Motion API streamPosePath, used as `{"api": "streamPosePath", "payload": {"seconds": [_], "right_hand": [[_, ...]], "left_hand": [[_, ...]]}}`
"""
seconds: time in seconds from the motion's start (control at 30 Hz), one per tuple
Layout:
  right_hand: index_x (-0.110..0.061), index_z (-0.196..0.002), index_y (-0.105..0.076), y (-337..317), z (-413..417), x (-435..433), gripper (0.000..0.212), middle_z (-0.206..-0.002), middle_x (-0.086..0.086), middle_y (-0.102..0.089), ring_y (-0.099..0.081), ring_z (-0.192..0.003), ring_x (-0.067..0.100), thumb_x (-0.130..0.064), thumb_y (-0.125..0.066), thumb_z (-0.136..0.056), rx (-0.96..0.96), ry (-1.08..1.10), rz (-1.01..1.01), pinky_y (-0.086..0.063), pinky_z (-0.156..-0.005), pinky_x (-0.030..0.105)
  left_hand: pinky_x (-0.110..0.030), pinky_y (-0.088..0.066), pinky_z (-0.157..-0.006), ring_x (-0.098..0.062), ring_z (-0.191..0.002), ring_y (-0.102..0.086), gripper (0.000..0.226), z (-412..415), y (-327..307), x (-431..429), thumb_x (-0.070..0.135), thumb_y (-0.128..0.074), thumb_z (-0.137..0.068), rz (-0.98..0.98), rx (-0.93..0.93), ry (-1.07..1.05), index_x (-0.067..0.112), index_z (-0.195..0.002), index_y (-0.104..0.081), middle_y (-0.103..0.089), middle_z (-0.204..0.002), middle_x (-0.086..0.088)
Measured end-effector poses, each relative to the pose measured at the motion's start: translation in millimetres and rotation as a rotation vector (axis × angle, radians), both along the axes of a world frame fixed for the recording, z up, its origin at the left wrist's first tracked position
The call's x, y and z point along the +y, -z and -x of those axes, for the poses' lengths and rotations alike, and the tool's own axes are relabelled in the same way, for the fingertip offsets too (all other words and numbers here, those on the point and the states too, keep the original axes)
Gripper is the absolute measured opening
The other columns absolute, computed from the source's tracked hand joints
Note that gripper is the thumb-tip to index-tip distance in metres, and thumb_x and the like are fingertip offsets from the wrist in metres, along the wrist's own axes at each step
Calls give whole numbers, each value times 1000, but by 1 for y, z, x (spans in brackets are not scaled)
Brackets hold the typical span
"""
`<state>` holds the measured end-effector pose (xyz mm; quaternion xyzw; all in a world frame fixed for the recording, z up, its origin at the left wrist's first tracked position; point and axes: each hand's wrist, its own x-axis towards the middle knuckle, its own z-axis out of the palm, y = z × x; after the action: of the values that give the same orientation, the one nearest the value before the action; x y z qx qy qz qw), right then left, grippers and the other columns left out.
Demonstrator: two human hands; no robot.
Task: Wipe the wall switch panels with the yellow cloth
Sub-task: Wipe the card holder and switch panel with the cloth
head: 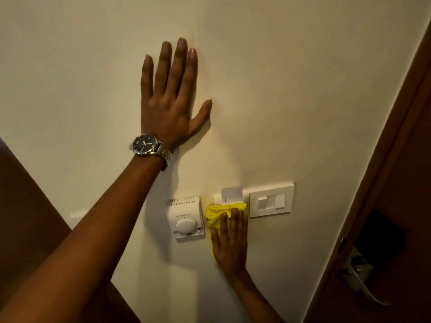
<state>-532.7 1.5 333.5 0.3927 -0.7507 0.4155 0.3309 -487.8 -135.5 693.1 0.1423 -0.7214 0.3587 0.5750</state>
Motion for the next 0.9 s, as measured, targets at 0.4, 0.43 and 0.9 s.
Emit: {"api": "streamPosePath", "payload": {"seconds": [0.4,0.43,0.9], "right_hand": [[-9,-161,-15,9,7,10,73,-169,17,-11,-29,-149,44,-42,-48,-105,78,-58,-38,-43,-110,63],[-8,-161,-14,18,7,14,73,-169,18,-10,-31,-147,45,-42,-47,-105,114,-50,-72,-46,-105,64],[-15,-162,-11,-1,-10,-6,70,-170,15,-3,-9,-156,38,-51,-35,-107,-9,63,-45,-33,-116,61]], "left_hand": [[-58,-18,-131,-36,-160,-25,76,-4,38,2,59,-39,-107,-122,41,-47,13,-166,-26,-28,-171,-16],[-58,-19,-130,-36,-160,-25,75,-5,39,2,58,-39,-107,-119,40,-53,13,-166,-27,-28,-171,-16],[-59,-22,-129,-37,-158,-29,74,-2,38,-1,58,-40,-107,-81,72,-40,13,-165,-30,-32,-170,-17]]}}
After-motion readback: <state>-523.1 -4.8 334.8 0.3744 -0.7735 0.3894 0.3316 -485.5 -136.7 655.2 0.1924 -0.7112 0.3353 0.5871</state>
